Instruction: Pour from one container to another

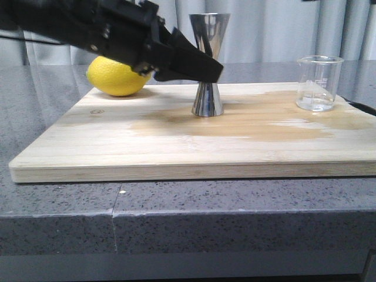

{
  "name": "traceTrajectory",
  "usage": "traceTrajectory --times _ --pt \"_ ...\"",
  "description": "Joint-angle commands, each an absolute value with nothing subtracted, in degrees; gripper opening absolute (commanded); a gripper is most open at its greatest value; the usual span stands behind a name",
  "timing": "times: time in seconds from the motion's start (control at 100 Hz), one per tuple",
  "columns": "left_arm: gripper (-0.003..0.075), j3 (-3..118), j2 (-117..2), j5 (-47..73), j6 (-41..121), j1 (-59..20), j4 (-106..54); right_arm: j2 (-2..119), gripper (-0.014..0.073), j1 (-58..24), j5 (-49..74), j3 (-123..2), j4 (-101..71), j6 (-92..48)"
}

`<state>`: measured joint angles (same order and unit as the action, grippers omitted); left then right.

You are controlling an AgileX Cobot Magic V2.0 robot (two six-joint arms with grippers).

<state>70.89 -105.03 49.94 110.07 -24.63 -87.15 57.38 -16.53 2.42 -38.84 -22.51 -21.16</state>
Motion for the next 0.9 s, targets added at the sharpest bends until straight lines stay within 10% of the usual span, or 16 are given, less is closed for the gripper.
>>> traceTrajectory --times 0.0,0.37,0.89 --pt "0.0437 72.16 -98.48 50.95 101.91 -23.86 -81.69 54.32 0.0594 -13.17 10.48 -43.91 -21.45 -21.85" --pt "0.042 72.16 -78.98 51.81 52.97 -22.34 -34.22 52.41 0.0594 -2.38 54.25 -58.06 -14.91 -18.69" --pt "0.042 62.64 -50.44 55.06 -0.72 -22.34 7.81 40.27 0.0591 -2.39 52.38 -55.25 -5.16 -5.51"
